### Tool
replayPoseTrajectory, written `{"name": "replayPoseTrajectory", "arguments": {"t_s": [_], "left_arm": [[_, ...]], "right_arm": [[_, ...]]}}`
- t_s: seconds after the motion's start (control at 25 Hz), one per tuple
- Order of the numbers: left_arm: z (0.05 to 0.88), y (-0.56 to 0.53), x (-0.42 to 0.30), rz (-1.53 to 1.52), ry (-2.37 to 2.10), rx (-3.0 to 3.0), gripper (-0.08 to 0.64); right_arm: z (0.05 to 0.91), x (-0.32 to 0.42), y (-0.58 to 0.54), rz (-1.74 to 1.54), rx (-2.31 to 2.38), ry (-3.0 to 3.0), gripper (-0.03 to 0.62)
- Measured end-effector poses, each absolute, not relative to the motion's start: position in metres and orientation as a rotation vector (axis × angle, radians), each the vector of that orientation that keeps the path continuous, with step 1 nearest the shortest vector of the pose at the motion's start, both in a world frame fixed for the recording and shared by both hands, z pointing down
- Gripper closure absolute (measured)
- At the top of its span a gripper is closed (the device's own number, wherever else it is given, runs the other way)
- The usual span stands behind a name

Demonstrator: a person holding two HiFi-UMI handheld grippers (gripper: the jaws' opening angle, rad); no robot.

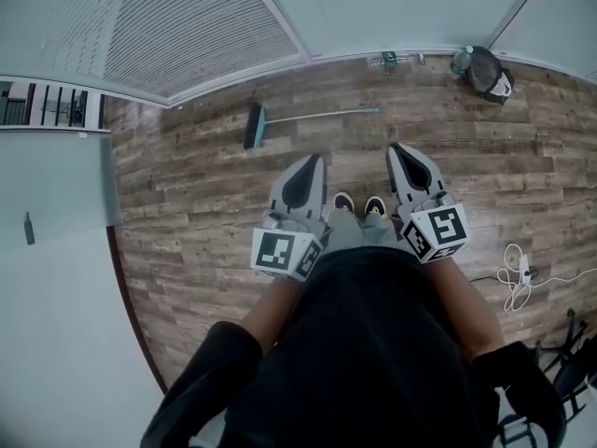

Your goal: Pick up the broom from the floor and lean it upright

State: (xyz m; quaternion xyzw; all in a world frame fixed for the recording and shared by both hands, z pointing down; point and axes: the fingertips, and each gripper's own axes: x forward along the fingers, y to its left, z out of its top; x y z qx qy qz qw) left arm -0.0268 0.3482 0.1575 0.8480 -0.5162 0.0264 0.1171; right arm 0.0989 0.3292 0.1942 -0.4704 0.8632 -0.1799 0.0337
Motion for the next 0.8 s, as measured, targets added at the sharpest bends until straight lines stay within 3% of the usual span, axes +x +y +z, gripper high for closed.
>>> {"name": "replayPoseTrajectory", "arguments": {"t_s": [0.8], "left_arm": [[0.167,0.286,-0.031,0.095,-1.446,2.470,0.537]], "right_arm": [[0.212,0.090,0.273,-0.639,-1.508,2.626,0.573]]}}
